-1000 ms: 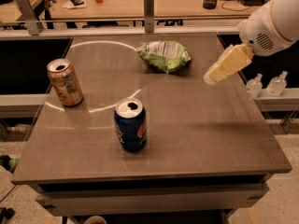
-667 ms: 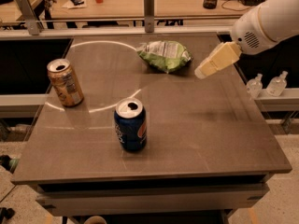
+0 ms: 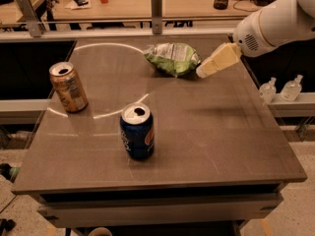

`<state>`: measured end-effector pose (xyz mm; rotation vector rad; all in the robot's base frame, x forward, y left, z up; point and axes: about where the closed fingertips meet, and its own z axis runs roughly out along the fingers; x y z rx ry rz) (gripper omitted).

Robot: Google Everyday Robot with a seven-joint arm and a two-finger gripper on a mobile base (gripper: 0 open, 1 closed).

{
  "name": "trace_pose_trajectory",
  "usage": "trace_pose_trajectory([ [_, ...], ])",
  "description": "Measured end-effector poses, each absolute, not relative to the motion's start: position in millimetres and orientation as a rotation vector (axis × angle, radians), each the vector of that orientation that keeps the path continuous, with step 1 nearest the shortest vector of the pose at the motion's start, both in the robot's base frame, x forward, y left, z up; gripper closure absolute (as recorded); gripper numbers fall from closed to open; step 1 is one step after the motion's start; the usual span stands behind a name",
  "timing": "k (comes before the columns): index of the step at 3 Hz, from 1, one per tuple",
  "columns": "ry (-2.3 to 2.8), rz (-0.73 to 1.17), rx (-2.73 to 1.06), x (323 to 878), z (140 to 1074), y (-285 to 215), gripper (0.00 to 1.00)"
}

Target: Pick green jalapeno chip bag

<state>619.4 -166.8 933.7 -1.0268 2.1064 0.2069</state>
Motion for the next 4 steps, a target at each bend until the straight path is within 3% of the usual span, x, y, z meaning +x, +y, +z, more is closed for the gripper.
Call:
trace_pose_trajectory([
  [4, 2.071, 0.169, -0.980, 674.2, 907.9, -143.8, 0.00],
])
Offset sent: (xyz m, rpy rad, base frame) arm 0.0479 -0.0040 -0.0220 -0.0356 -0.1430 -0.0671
